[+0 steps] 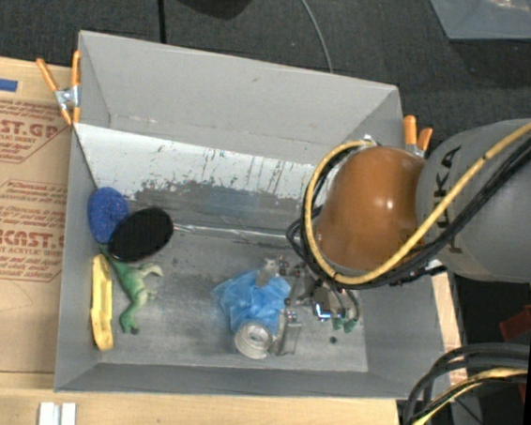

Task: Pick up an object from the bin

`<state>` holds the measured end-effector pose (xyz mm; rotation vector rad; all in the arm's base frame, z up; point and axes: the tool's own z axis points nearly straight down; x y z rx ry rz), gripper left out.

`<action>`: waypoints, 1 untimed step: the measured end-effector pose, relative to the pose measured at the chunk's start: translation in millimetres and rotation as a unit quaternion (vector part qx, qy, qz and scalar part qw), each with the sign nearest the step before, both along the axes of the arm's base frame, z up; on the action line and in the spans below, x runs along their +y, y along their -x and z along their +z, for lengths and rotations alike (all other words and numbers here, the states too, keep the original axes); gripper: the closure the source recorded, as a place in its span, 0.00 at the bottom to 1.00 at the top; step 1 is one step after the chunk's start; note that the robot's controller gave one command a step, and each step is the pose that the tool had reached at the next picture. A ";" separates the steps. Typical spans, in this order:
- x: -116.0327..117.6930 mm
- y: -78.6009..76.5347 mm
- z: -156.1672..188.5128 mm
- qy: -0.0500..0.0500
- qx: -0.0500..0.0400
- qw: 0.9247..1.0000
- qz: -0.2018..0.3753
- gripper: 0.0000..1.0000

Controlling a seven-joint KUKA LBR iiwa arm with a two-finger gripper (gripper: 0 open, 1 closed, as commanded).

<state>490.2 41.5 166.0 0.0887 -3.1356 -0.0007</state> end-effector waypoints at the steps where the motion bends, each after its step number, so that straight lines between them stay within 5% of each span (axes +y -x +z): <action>1: 2.4 -18.7 -17.5 -0.001 -0.007 1.000 0.010 0.00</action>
Offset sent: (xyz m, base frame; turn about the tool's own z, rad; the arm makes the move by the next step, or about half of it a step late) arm 0.0228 0.0181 -0.0892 -0.0296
